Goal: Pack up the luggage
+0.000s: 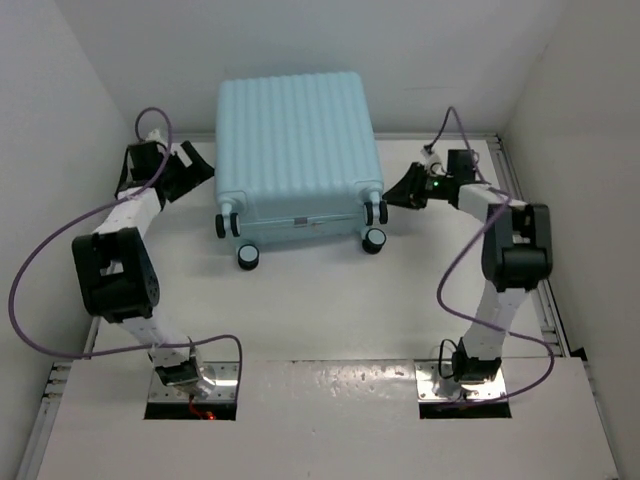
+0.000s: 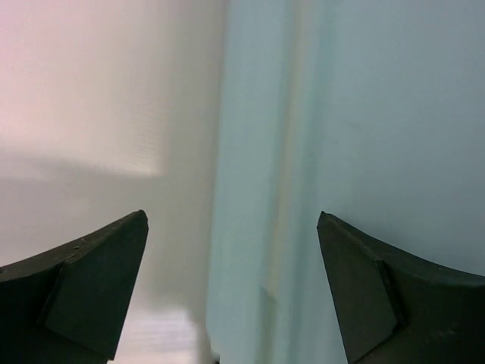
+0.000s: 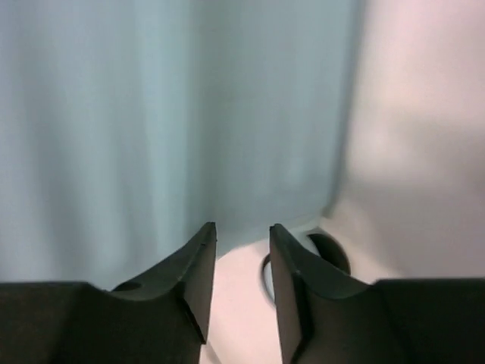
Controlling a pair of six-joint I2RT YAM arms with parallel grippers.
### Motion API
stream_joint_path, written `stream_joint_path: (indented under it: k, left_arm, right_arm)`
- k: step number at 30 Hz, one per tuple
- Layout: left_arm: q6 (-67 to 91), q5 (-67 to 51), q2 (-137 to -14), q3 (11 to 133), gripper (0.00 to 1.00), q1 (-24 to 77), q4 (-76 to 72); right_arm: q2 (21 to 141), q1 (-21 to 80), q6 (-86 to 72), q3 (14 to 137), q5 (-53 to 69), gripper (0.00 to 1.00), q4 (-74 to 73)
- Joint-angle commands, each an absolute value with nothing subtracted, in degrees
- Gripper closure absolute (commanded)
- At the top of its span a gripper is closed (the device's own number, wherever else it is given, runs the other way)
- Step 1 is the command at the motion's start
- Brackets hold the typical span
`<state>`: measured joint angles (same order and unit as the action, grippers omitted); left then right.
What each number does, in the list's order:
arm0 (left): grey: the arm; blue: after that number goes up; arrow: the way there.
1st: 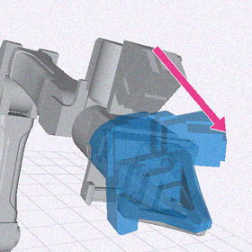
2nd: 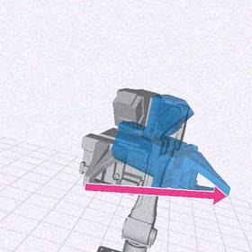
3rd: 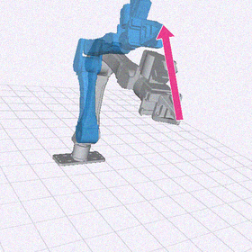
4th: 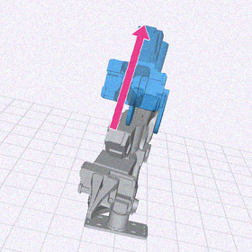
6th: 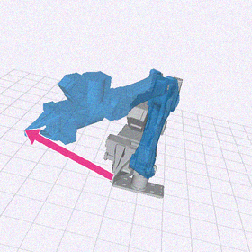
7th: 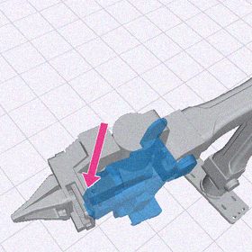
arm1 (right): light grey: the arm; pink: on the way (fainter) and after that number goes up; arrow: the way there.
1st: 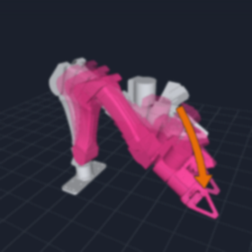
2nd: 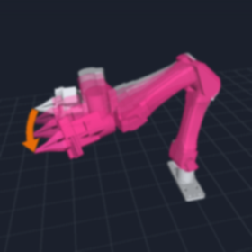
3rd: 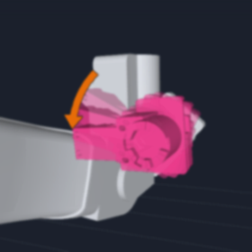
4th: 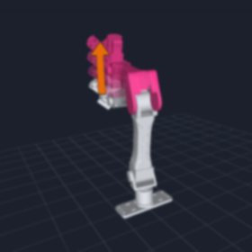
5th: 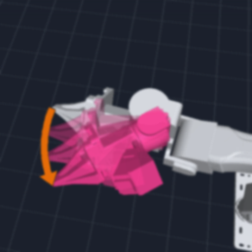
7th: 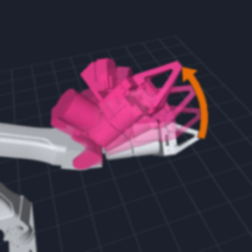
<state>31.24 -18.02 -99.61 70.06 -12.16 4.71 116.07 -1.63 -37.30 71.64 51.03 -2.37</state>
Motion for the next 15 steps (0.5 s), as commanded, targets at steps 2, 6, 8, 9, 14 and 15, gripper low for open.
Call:
stream_joint_path:
  k: [2, 6, 8, 9, 14, 15]
  left_arm:
    - [16.7, -24.1, -91.9, 76.3, 0.0, -13.1, 22.7]
    - [13.8, -15.9, -82.6, 71.4, 0.0, -14.5, 25.3]
    - [13.3, -15.9, -76.4, 68.9, 0.0, -15.7, 25.3]
    - [12.4, -17.5, -74.6, 67.1, 0.0, -16.3, 24.8]
    - [5.5, -24.6, -67.7, 63.3, 0.0, -14.6, 26.0]
    - [4.9, -24.1, -65.7, 61.7, 0.0, -13.0, 26.0]
  right_arm:
    - [93.5, -3.3, -19.6, 64.6, 51.0, 0.63, 2.8]
    - [78.4, -1.8, -3.3, 49.8, 40.2, 0.38, 2.9]
    - [70.2, -0.8, 4.4, 46.9, 39.8, 0.27, 2.2]
    - [68.6, -0.7, 5.5, 43.5, 40.5, 0.2, 1.6]
    - [58.3, 1.3, 0.5, 35.8, 47.7, 0.41, 6.0]
    - [56.4, 3.6, -3.7, 33.9, 44.8, 0.49, 7.2]
